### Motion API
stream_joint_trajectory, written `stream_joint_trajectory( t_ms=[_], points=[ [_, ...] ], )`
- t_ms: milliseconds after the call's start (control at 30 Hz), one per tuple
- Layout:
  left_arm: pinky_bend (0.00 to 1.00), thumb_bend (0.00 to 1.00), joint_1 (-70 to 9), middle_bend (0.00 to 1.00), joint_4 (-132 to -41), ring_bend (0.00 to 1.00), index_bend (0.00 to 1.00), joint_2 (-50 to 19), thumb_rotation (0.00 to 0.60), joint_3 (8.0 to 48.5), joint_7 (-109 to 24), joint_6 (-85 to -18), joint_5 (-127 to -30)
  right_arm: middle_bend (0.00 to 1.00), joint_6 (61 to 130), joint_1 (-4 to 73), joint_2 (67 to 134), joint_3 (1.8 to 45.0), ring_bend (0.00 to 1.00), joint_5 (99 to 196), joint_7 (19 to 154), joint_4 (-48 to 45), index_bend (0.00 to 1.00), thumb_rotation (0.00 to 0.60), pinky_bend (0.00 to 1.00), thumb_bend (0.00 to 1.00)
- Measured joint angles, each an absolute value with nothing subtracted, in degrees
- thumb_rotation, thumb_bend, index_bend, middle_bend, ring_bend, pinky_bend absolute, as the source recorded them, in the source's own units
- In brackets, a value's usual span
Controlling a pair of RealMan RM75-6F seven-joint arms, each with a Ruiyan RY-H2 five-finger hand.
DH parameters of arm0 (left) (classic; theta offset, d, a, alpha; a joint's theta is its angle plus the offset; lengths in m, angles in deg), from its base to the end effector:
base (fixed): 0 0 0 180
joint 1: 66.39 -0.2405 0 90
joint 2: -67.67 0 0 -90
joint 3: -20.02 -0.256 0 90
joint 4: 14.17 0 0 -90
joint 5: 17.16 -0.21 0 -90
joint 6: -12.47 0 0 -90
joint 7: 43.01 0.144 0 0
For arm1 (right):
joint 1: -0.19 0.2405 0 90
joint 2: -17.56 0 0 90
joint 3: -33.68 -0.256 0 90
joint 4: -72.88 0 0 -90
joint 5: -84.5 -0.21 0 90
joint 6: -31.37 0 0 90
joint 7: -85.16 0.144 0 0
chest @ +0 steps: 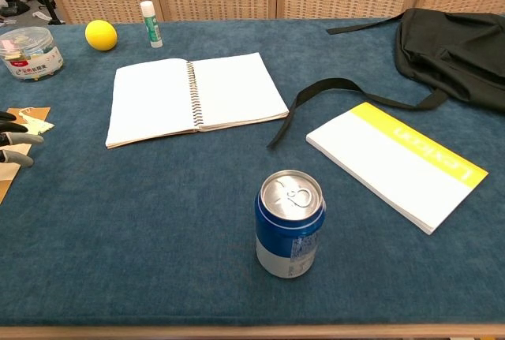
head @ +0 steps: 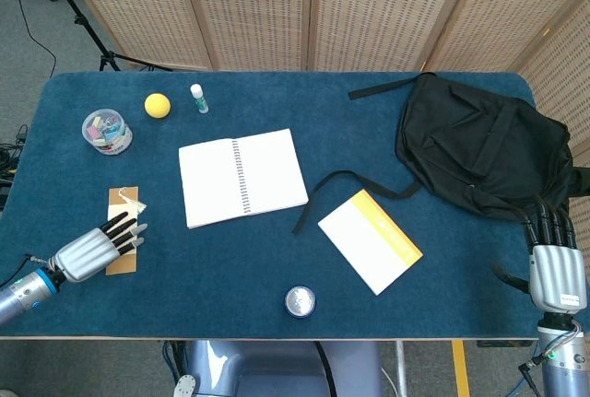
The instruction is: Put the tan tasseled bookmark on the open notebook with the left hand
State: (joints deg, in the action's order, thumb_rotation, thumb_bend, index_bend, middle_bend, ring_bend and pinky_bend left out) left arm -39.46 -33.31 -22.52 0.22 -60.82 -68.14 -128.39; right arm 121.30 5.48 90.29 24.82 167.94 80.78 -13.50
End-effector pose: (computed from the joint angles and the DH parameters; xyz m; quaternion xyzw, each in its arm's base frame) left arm -0.3722 0.2813 0.0764 -0.9131 -0.0775 -0.1945 0.3499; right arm -0.3101 -0.2030 0.1494 0.5415 -0.3376 0.4265 0.6411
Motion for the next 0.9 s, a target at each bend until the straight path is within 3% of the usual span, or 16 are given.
stream_joint_trajectory(
  t_ms=[500, 700, 900],
  points=[
    [0.00, 0.38, -40.3, 0.00, -32.4, 0.00, 0.75, -23.5, 0.600, 0.0, -62.0, -67.9, -127.7, 0.00, 121.0, 5.5, 90.3, 25.0, 0.00, 167.9, 80.8, -13.6, 0.15, 0.600, 0.05, 0.00],
    [0.00, 0.40, -40.4, 0.00, -32.4, 0.00, 0.84, -23.5, 0.600, 0.1, -62.0, -68.6, -127.5, 0.00, 121.0, 5.6, 90.4, 25.0, 0.00, 167.9, 80.8, -13.4, 0.15, 0.600, 0.05, 0.00],
    [0.00, 0.41, -41.0, 0.00, -31.5, 0.00, 0.88, -23.9, 0.600, 0.1, -62.4, -69.4, -127.4, 0.00, 120.9, 5.6, 90.4, 25.0, 0.00, 167.9, 81.0, -13.4, 0.15, 0.600, 0.05, 0.00]
  ],
)
